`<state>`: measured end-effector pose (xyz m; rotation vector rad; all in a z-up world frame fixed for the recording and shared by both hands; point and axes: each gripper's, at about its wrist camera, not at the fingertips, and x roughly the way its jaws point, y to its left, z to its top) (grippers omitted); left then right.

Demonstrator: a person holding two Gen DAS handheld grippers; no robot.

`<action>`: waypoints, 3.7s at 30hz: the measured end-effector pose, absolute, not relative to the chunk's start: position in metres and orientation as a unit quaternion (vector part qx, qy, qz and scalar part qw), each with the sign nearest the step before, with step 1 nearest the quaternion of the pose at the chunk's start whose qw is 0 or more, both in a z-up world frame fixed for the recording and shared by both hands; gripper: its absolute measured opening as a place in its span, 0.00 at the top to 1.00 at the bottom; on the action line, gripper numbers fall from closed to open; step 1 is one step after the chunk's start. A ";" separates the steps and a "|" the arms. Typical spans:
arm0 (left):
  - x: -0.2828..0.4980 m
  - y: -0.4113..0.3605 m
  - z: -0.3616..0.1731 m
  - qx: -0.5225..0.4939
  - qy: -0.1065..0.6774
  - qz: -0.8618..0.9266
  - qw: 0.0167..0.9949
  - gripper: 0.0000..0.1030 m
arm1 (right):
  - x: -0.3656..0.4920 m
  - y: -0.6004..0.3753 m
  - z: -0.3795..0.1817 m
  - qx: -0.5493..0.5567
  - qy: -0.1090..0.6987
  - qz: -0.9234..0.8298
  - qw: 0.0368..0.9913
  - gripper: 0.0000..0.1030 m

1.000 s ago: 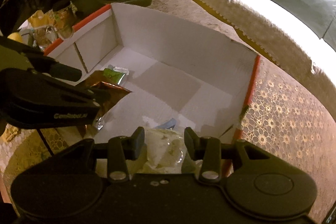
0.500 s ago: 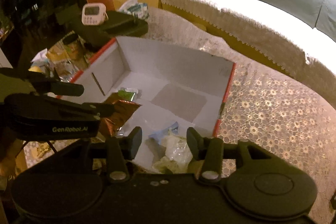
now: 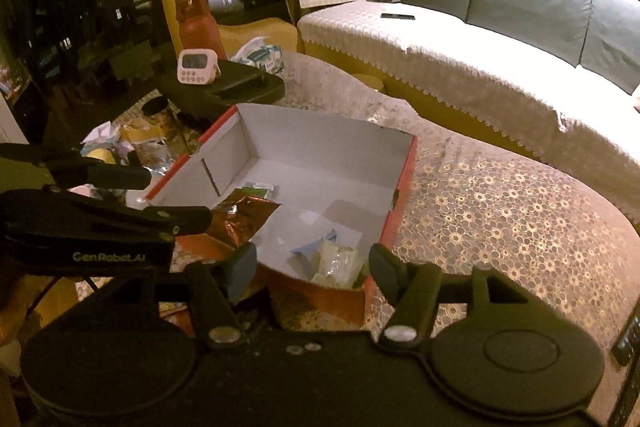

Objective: Organize snacks
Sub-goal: 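Grasp the red chip bag with the left tool while the right tool grasps the white receipt-printed packet, then carry the red chip bag and white packet into the red box and release both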

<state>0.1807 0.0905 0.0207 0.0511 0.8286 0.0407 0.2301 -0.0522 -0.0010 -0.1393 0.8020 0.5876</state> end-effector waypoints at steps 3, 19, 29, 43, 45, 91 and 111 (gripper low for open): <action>0.167 0.084 0.028 0.028 0.393 0.016 0.919 0.25 | 0.217 -0.061 0.006 -0.061 0.375 0.284 0.880 0.23; 0.103 0.065 0.012 -0.006 0.383 0.000 0.924 0.14 | 0.161 -0.106 -0.007 -0.055 0.370 0.262 0.889 0.00; 0.093 0.074 -0.041 -0.043 0.438 0.020 0.898 0.14 | 0.151 -0.132 -0.057 -0.073 0.405 0.245 0.878 0.00; 0.127 0.105 -0.101 -0.142 0.515 0.100 0.839 0.14 | 0.177 -0.135 -0.118 -0.119 0.454 0.252 0.847 0.02; 0.134 0.109 -0.106 -0.158 0.521 0.114 0.831 0.14 | 0.182 -0.133 -0.124 -0.126 0.458 0.255 0.842 0.03; 0.146 0.129 -0.138 -0.230 0.528 0.198 0.793 0.31 | 0.181 -0.112 -0.150 -0.211 0.437 0.310 0.817 0.53; 0.125 0.119 -0.111 -0.227 0.512 0.159 0.813 0.38 | 0.151 -0.122 -0.101 -0.137 0.402 0.281 0.860 0.53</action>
